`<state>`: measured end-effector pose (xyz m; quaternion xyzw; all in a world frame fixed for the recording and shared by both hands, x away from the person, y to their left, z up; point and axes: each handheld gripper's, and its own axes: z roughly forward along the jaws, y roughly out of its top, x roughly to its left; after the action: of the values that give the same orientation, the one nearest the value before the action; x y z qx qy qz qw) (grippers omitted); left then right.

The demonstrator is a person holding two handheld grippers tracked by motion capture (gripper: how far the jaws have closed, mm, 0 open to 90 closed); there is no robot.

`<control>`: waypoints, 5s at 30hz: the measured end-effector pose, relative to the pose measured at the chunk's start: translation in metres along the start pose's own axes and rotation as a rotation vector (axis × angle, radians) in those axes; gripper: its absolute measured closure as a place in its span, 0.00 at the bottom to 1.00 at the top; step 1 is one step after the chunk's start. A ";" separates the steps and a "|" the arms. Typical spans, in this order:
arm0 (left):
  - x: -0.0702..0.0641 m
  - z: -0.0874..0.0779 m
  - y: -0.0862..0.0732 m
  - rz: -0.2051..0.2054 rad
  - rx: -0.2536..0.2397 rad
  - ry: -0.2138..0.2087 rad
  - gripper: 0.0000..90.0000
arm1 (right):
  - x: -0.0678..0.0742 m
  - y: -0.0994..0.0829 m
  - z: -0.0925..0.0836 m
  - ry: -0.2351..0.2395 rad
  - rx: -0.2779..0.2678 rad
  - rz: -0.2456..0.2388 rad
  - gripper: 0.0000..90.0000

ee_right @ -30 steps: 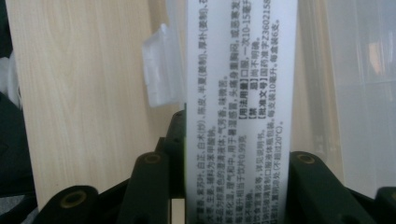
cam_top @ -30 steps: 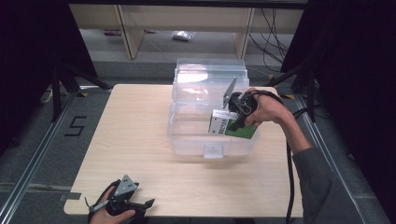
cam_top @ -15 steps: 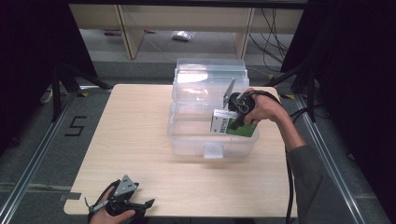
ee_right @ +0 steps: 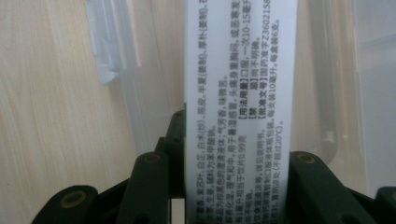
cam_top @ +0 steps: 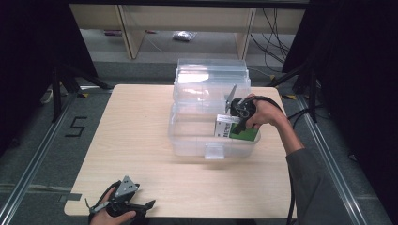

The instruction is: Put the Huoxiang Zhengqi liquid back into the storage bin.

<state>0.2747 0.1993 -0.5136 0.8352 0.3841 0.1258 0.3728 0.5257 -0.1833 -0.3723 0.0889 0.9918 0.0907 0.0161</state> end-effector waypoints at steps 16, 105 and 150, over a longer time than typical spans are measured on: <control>0.000 -0.001 0.000 0.003 0.004 0.004 0.17 | -0.005 -0.003 0.020 0.001 0.036 -0.051 0.72; 0.000 0.001 0.000 -0.011 -0.001 0.020 0.17 | 0.070 -0.070 -0.013 -0.187 -0.571 0.499 0.29; -0.001 0.001 0.000 -0.013 -0.008 0.022 0.17 | 0.171 -0.133 0.046 -0.224 -0.724 0.608 0.27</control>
<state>0.2747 0.1982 -0.5136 0.8297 0.3933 0.1340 0.3728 0.3365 -0.2731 -0.4449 0.3726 0.8177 0.4207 0.1252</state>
